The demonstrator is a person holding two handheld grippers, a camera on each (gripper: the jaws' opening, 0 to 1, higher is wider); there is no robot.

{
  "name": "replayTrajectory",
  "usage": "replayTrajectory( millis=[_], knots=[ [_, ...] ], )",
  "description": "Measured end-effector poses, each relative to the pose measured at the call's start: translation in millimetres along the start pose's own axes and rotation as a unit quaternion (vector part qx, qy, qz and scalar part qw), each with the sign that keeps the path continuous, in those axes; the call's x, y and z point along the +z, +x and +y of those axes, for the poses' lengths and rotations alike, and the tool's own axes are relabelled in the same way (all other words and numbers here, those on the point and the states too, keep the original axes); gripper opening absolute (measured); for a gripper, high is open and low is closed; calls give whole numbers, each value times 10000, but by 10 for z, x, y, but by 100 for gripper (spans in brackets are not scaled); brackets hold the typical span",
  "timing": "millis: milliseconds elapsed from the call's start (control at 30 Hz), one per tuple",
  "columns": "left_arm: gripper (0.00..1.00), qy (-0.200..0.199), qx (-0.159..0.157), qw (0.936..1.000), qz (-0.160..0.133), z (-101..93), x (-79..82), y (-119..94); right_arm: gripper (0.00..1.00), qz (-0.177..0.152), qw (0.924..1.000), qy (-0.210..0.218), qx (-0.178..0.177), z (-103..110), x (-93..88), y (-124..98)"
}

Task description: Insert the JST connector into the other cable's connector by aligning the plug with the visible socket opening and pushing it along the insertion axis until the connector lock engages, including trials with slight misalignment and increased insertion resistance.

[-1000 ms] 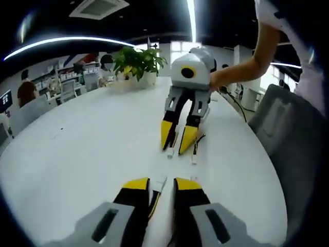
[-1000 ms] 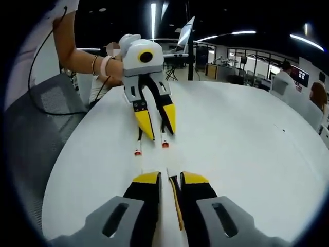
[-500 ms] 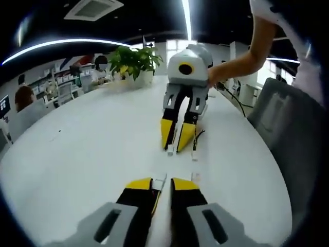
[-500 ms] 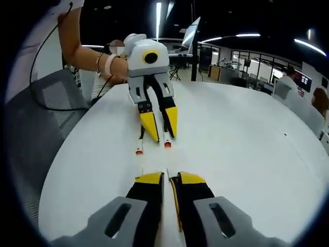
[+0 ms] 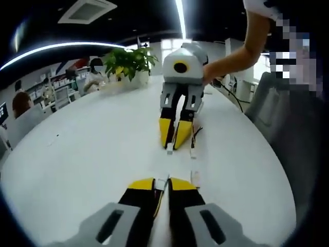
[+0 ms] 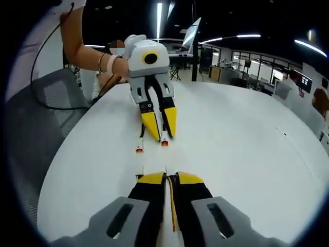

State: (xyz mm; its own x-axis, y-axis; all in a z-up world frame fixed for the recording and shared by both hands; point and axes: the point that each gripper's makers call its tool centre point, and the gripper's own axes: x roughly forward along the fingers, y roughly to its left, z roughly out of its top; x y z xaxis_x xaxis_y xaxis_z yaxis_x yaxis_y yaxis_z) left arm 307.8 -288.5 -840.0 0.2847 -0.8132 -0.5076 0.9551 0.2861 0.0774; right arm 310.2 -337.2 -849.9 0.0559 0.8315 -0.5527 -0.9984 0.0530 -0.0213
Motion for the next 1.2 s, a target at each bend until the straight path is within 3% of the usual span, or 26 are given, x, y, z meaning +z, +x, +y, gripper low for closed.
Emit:
replayTrajectory(
  millis=[433,533,933,1200],
  knots=[
    [0,63,10,9999,-132,-48,12,1,4,-73,10000,7,-45,9,13,8],
    [0,-204,-92,9996,-179,-79,11,9,4,-49,10000,-33,-54,-1,10,7],
    [0,-285,-156,9995,49,-80,21,9,4,-5,10000,20,-92,-11,92,-19],
    [0,-54,-112,9999,9,7,222,-96,4,37,10000,-69,-34,-10,231,-103]
  ],
)
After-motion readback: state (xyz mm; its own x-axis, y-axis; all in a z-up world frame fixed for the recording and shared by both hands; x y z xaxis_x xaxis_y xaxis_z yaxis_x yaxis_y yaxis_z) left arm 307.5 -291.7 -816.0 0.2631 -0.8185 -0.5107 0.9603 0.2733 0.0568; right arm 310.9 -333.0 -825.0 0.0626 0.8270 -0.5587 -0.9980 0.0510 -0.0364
